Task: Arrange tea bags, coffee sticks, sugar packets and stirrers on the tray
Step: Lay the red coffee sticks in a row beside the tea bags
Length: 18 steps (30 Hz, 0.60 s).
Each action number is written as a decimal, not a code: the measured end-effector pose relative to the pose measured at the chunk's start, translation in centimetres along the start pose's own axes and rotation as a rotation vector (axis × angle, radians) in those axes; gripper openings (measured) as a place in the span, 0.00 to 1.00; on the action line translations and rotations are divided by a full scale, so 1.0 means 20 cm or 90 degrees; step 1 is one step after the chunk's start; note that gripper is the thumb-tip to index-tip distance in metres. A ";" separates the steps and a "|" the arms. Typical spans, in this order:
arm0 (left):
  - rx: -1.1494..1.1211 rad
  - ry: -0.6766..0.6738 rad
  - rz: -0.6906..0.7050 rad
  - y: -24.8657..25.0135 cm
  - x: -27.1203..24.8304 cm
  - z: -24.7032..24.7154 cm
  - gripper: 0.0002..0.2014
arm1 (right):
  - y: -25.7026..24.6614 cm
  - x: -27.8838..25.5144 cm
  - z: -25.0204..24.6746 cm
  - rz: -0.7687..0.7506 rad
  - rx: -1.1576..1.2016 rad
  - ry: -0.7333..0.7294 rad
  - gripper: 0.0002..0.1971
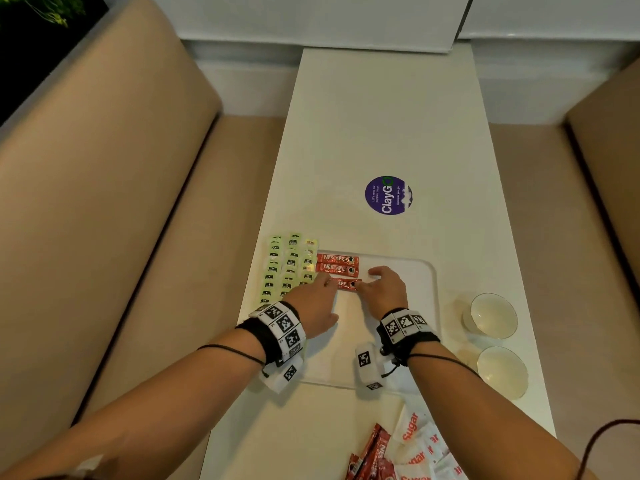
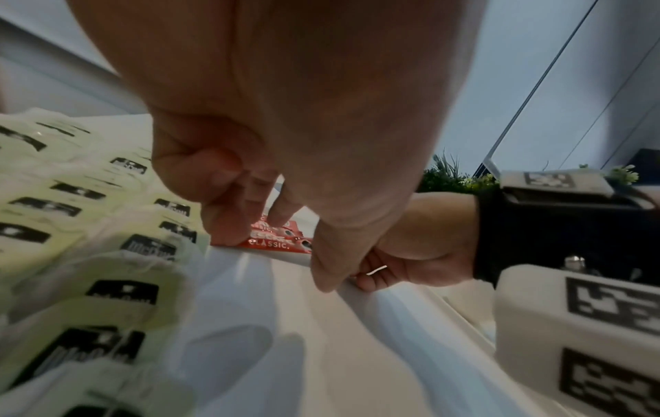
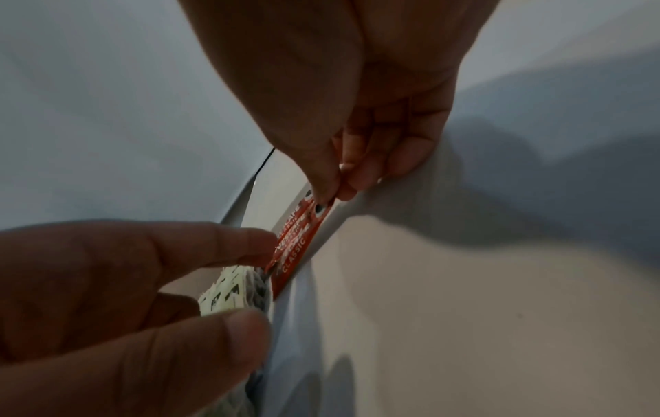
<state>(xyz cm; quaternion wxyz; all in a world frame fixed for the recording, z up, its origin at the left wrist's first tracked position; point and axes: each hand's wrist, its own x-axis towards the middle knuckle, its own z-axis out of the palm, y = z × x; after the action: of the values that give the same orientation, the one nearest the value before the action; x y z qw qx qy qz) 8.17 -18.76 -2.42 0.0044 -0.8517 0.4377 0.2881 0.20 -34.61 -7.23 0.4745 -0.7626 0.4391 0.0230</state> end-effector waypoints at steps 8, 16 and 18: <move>0.038 -0.030 -0.034 0.03 0.04 0.03 0.33 | 0.02 0.06 0.06 -0.008 -0.085 0.011 0.29; 0.058 -0.046 -0.045 0.03 0.06 0.01 0.34 | 0.01 0.06 0.05 -0.003 -0.099 0.014 0.30; 0.066 -0.052 -0.047 0.03 0.06 0.01 0.34 | 0.00 0.06 0.04 -0.005 -0.096 0.014 0.29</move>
<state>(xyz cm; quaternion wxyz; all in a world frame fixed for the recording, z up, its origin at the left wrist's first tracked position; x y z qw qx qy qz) 8.16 -20.03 -3.03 0.0770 -0.8534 0.4202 0.2987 1.23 -34.74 -8.26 0.4111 -0.7981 0.4381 0.0461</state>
